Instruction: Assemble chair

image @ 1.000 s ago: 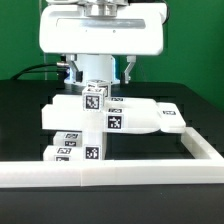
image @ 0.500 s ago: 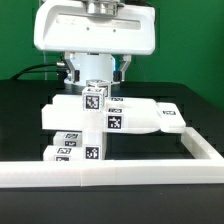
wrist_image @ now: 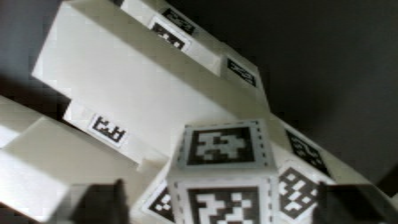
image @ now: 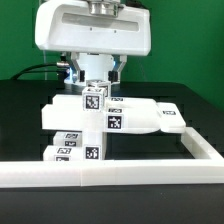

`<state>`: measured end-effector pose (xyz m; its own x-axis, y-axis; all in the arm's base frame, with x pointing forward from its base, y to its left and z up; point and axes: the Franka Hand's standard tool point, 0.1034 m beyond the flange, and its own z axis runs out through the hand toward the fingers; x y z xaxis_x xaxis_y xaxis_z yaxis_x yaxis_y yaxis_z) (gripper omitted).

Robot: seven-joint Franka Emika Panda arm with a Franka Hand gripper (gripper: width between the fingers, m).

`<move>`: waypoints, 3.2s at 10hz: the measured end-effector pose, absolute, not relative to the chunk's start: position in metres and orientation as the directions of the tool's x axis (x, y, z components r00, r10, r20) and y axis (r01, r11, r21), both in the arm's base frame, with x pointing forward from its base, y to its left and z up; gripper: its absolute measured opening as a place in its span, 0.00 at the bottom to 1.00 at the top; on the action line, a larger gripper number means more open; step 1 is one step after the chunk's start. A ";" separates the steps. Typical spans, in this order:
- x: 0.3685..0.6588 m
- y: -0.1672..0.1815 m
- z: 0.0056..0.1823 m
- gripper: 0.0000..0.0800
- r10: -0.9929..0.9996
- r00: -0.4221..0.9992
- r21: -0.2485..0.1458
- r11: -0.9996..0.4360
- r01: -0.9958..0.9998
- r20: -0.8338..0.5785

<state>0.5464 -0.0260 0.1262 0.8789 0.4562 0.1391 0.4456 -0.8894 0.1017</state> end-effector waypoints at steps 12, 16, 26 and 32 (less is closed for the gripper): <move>0.551 -0.023 0.128 0.36 -0.268 0.946 -0.023 -0.963 -0.269 0.181; 0.552 -0.023 0.129 0.36 -0.529 0.832 -0.080 -0.848 -0.523 0.167; 0.551 -0.020 0.129 0.81 -0.169 0.969 -0.012 -0.985 -0.170 0.181; 0.551 -0.023 0.127 0.81 0.268 0.951 0.079 -0.963 0.258 0.157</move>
Offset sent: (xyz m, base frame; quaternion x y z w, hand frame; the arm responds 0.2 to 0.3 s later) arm 0.0000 0.0000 0.0000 0.0000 0.0000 0.0000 1.0000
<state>0.5514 -0.0227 0.1271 0.9506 0.2677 0.1569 0.2581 -0.9629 0.0788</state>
